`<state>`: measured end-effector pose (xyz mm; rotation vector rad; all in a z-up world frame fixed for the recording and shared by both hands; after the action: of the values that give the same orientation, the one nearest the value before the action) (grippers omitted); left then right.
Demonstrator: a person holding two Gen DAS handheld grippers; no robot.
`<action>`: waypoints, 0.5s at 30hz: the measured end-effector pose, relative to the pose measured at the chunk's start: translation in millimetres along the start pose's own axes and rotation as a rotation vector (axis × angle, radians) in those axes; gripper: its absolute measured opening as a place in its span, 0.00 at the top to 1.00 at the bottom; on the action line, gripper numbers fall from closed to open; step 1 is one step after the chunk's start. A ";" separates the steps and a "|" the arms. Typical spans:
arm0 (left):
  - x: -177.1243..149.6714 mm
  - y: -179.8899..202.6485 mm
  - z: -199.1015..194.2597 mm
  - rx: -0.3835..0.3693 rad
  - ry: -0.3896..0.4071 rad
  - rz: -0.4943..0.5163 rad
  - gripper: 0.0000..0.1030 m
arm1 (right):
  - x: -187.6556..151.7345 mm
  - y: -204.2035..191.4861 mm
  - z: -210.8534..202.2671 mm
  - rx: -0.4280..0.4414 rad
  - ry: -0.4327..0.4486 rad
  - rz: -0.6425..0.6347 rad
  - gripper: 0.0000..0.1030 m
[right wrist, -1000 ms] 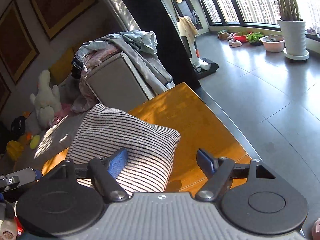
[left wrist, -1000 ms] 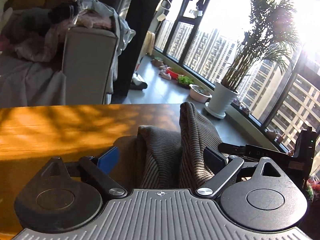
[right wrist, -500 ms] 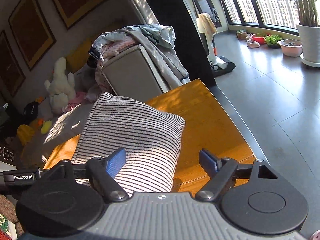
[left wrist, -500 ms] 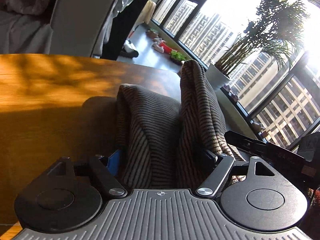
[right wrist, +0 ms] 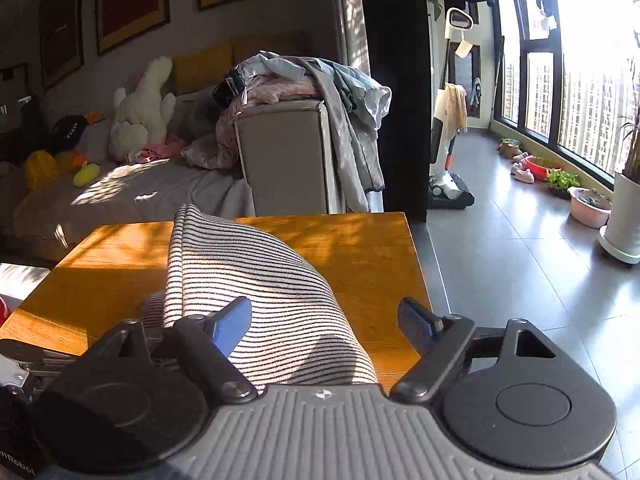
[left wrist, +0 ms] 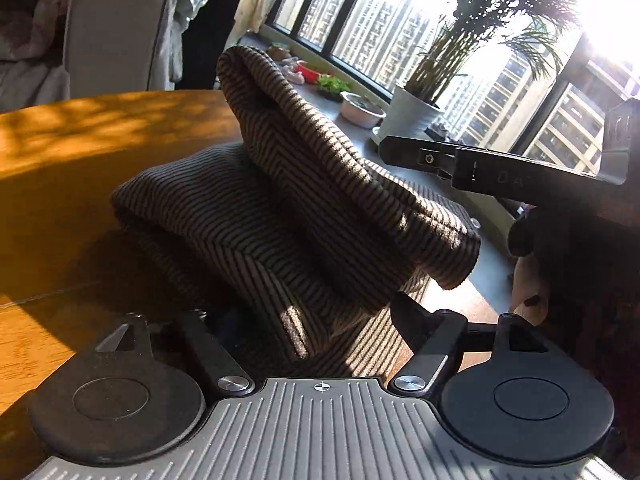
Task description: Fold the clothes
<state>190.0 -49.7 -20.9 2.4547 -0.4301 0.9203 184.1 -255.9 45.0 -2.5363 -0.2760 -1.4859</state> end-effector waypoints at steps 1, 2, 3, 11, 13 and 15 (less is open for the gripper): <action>1.5 -4.3 -8.2 0.013 0.023 -0.027 0.21 | 0.6 -5.3 -7.5 -0.011 0.020 -0.034 0.21; 4.1 -9.3 -14.6 0.042 0.047 -0.051 0.22 | 1.2 -10.5 -15.0 -0.021 0.041 -0.068 0.21; 7.0 -15.2 -19.5 0.081 0.070 -0.074 0.24 | 1.8 -15.8 -22.6 -0.032 0.061 -0.102 0.20; 15.7 -39.3 -11.2 0.162 0.054 -0.152 0.50 | -30.1 -84.6 5.7 -0.044 0.006 -0.370 0.20; 15.7 -38.5 -8.1 0.158 0.046 -0.147 0.51 | -39.8 -89.1 22.7 -0.068 -0.040 -0.391 0.20; 12.2 -38.1 -6.2 0.149 0.038 -0.144 0.52 | -48.4 -90.9 32.0 -0.116 -0.034 -0.476 0.29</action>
<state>212.4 -16.0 -20.9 2.5579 -0.1744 0.9671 164.7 -163.2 -6.5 -2.7158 -0.8743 -1.6494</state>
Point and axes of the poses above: each gripper's, at about its wrist camera, not at the fingertips, and z roughly the way its jaws point, y to its right, x to its top, the point moved 2 cm from there along z, roughly the way its jaws point, and after that the axes turned 4 degrees about x, right-handed, at the moved point
